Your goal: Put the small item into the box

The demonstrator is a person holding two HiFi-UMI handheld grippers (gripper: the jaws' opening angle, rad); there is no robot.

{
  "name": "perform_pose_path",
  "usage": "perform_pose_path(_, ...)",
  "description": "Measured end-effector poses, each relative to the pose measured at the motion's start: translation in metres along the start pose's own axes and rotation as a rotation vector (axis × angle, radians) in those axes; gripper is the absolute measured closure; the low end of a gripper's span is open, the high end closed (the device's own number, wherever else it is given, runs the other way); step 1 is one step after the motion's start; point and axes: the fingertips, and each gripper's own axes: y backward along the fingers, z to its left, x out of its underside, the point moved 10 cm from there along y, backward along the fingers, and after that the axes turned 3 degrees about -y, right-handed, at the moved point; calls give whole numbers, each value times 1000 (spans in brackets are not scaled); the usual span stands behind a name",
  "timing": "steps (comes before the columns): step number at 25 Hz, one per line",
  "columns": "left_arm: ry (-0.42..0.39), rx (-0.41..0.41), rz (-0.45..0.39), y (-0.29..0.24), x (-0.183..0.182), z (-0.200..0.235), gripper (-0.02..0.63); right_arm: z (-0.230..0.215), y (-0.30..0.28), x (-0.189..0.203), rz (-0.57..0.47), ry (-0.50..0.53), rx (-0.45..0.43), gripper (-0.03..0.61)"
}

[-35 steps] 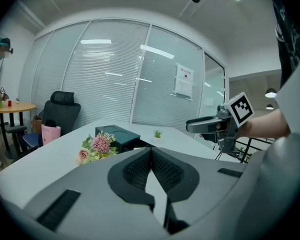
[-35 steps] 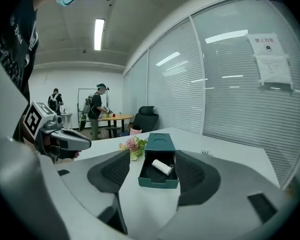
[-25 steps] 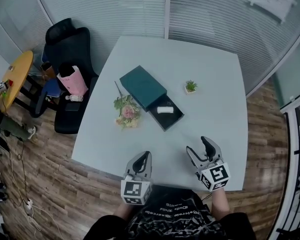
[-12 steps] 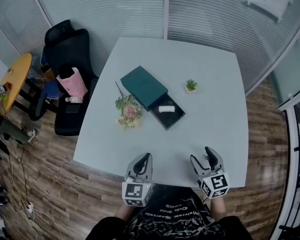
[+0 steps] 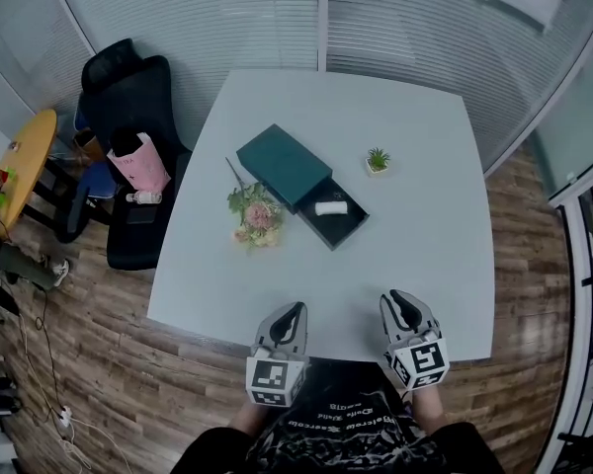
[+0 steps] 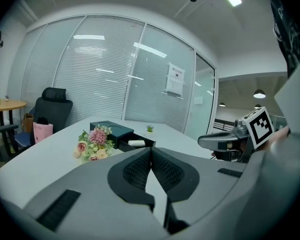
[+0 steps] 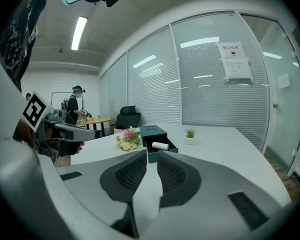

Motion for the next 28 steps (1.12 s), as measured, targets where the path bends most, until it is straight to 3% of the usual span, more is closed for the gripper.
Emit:
perform_pose_path(3,-3,18,6,-1,-1,2,595,0,2,2,-3,1,32,566)
perform_pose_path(28,-3,-4,7,7,6,18,595,24,-15,-4,72,124,39,571)
